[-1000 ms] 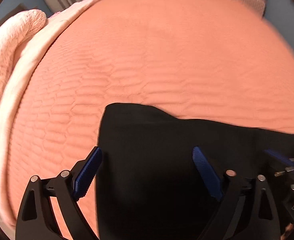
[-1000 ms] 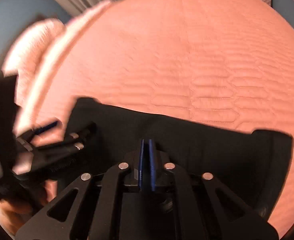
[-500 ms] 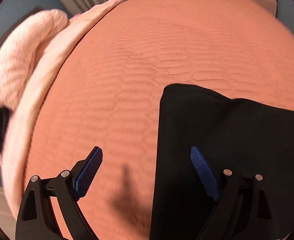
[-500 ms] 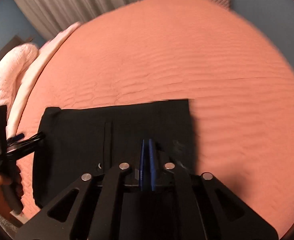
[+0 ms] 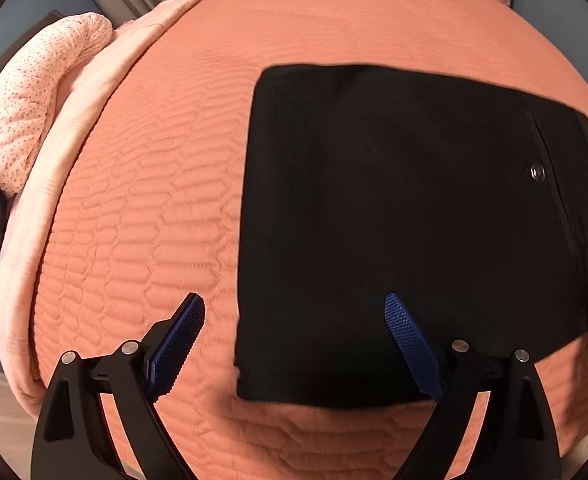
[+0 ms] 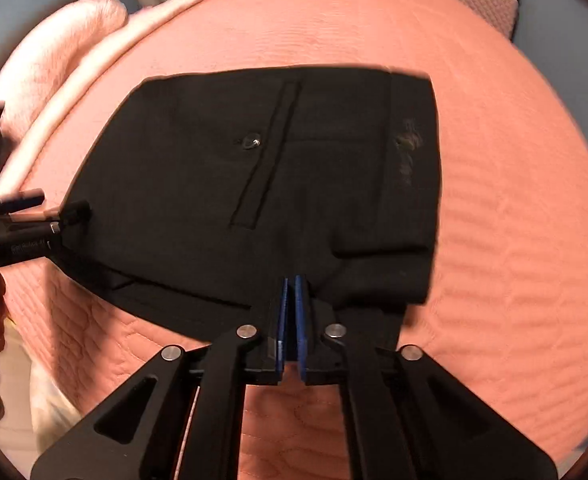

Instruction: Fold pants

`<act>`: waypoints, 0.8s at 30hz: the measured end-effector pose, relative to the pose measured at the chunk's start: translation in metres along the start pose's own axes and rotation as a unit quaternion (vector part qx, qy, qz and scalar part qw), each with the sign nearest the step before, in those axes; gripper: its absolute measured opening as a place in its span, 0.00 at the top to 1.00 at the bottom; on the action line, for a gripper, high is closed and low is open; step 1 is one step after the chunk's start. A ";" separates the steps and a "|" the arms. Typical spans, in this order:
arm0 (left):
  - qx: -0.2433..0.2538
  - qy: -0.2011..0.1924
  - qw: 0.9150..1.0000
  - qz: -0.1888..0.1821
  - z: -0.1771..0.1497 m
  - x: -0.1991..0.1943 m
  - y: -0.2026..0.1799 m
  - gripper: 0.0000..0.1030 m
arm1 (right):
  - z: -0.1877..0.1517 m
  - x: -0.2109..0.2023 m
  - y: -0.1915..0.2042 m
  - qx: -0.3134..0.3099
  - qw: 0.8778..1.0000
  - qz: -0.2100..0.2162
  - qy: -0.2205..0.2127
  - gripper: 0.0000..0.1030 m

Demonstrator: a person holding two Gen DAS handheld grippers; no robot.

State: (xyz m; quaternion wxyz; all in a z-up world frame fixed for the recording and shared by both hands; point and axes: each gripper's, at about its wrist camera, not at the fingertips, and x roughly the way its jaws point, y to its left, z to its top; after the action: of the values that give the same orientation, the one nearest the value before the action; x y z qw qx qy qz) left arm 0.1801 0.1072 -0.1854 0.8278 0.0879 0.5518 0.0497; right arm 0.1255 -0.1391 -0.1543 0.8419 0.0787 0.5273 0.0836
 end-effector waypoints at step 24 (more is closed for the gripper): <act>-0.008 0.030 0.999 -0.038 -0.025 -0.007 -0.016 0.11 | 0.039 -0.040 -0.109 0.041 0.998 0.029 0.038 0.98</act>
State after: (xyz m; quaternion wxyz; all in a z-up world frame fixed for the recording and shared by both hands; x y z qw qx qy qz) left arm 0.1543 0.0926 -0.1917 0.8129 0.0590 0.5789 0.0251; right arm 0.1498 -0.2559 -0.1260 0.8143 0.1253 0.5598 0.0889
